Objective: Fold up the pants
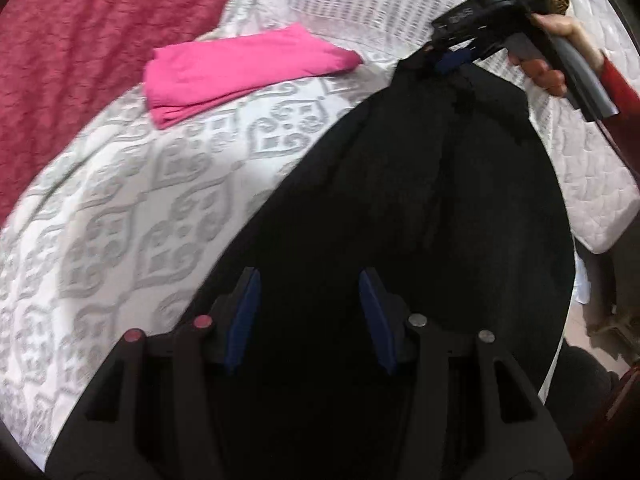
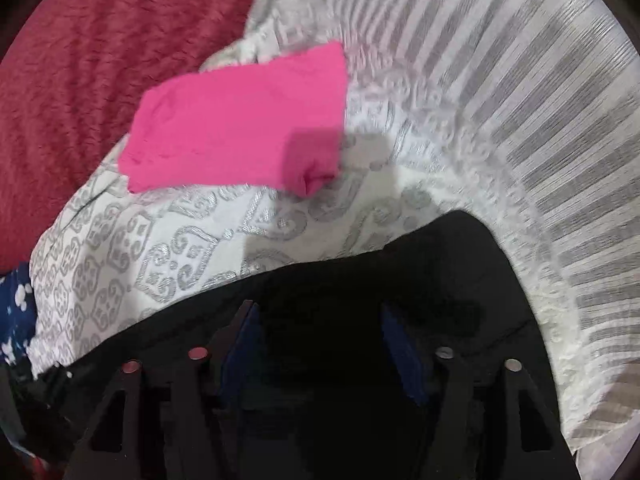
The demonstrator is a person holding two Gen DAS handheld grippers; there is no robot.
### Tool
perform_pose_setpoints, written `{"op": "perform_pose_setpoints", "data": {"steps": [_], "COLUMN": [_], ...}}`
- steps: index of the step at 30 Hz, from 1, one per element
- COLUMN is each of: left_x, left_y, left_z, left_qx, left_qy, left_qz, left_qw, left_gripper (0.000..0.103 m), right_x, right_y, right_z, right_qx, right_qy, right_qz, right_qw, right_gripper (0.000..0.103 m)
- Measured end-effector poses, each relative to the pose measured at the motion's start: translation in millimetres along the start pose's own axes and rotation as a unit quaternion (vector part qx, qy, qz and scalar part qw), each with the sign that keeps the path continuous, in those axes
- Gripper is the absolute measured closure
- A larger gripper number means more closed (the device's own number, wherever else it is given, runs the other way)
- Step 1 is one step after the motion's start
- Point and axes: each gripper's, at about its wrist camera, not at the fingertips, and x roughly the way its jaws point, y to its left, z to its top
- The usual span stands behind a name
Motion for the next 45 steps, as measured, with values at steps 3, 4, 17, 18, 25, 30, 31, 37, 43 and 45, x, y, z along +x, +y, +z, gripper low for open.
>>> {"op": "perform_pose_setpoints", "data": {"steps": [3,4,17,18,25,30,31,37,43,45], "left_x": [11.7,11.9,-9.8,-11.3,-76.2,-148.0,-164.8,-244.9,-287.4,-290.2], "left_y": [-4.7,-5.2,32.7,30.3,35.8,73.6,83.1,112.1,127.9,136.8], "left_z": [-1.2,-0.1,5.7,2.6,-41.8,-116.7,-140.1,-241.8,-301.0,-312.8], "left_qx": [0.018,0.019,-0.046,-0.042,-0.101,-0.226,-0.255,-0.365,-0.406,-0.410], "left_qy": [0.007,0.004,-0.030,-0.024,-0.070,-0.106,-0.102,-0.094,-0.086,-0.081], "left_qz": [-0.018,-0.018,0.027,0.024,0.069,0.150,0.178,0.299,0.350,0.349], "left_qw": [0.9996,0.9996,0.9981,0.9985,0.9900,0.9567,0.9448,0.8767,0.8400,0.8387], "left_gripper": [0.099,0.099,0.074,0.049,0.039,0.039,0.039,0.039,0.039,0.039], "right_x": [18.3,16.3,-4.6,-8.8,-37.9,-60.5,-65.0,-73.5,-60.5,-58.1], "right_y": [-4.6,-8.4,-34.1,-34.8,-70.9,-110.3,-109.3,-49.1,36.1,82.8], "right_z": [1.7,1.7,16.2,11.5,-33.5,-94.1,-104.7,-127.5,-141.6,-146.5], "right_qx": [0.043,0.063,0.087,0.083,0.070,0.112,0.108,0.037,-0.036,-0.098], "right_qy": [0.005,-0.010,-0.087,-0.088,-0.101,-0.099,-0.102,-0.101,-0.073,-0.067], "right_qz": [-0.023,-0.006,-0.016,-0.010,-0.100,-0.098,-0.094,-0.037,0.030,0.053], "right_qw": [0.999,0.998,0.992,0.993,0.987,0.984,0.984,0.994,0.996,0.992], "right_gripper": [0.095,0.096,0.095,0.089,0.076,0.068,0.068,0.055,0.054,0.054]}}
